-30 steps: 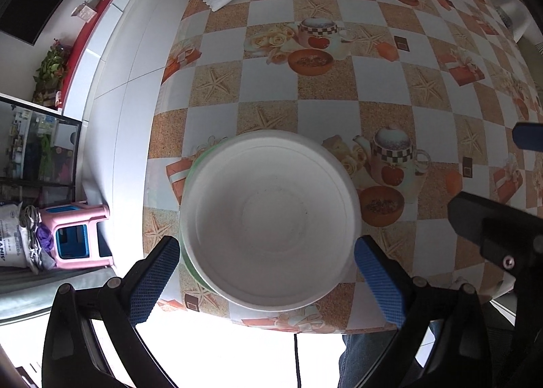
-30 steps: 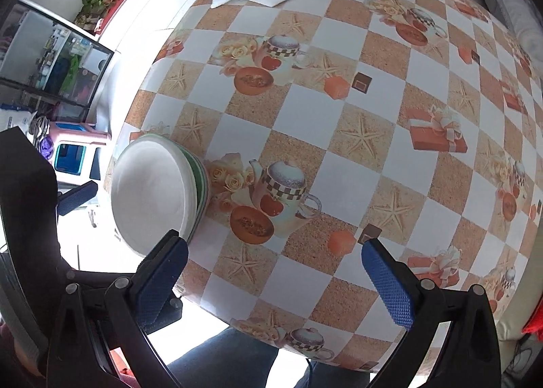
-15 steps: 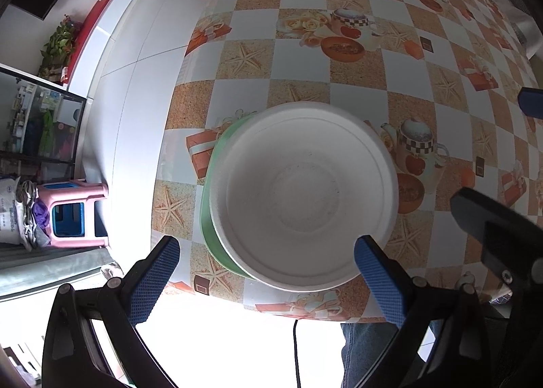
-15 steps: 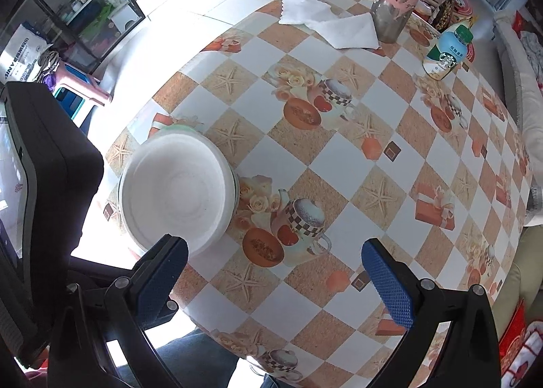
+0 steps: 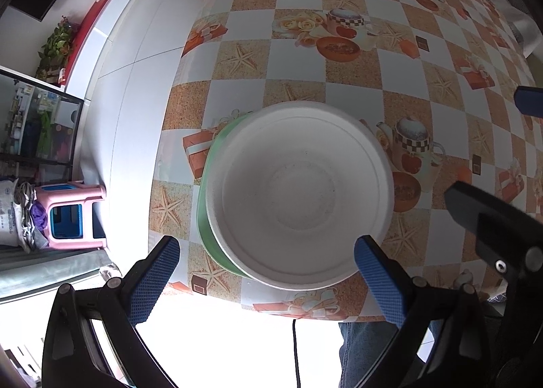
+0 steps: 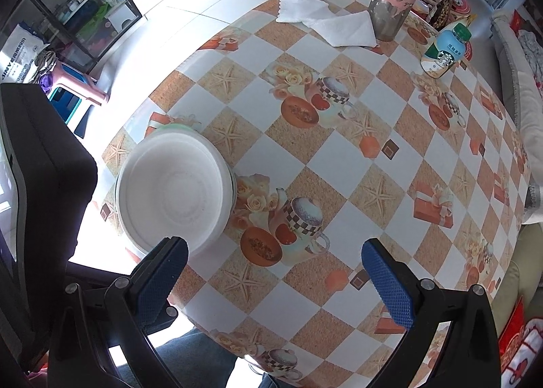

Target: Organize plates and bowls

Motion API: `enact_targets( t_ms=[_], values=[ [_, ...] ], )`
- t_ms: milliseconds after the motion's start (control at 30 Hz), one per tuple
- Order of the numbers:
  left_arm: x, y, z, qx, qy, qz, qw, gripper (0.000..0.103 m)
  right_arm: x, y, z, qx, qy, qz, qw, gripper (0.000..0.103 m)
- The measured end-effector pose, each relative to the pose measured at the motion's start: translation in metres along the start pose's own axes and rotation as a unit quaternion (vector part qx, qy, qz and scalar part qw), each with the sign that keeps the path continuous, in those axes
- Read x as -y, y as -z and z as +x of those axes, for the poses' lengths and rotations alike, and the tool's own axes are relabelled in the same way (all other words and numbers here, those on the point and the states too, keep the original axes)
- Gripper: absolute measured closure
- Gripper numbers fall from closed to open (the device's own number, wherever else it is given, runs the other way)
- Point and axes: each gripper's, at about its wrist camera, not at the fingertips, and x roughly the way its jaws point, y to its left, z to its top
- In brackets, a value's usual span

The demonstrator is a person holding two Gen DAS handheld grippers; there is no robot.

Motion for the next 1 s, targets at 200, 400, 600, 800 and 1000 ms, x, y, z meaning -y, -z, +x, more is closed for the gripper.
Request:
enact_targets(
  t_ms=[200, 400, 600, 800, 1000],
  values=[
    [-0.011, 0.001, 0.002, -0.001, -0.001, -0.019, 0.9998, 0.000, 0.001, -0.002, 0.003, -0.006, 0.001, 0.004, 1.000, 0.000],
    [-0.023, 0.003, 0.004, -0.002, 0.002, -0.032, 0.9995, 0.000, -0.004, -0.007, 0.008, -0.010, 0.002, 0.000, 1.000, 0.000],
    [-0.032, 0.003, 0.003, 0.003, 0.005, -0.042, 0.9991, 0.000, -0.008, -0.011, 0.014, -0.018, 0.008, -0.004, 1.000, 0.000],
    [-0.031, 0.002, 0.005, 0.002, 0.006, -0.038, 0.9993, 0.000, -0.012, -0.016, 0.019, -0.024, 0.006, -0.005, 1.000, 0.000],
    [-0.031, 0.003, 0.006, -0.001, 0.007, -0.038, 0.9993, 0.000, -0.016, -0.017, 0.021, -0.026, 0.005, -0.013, 1.000, 0.000]
  ],
)
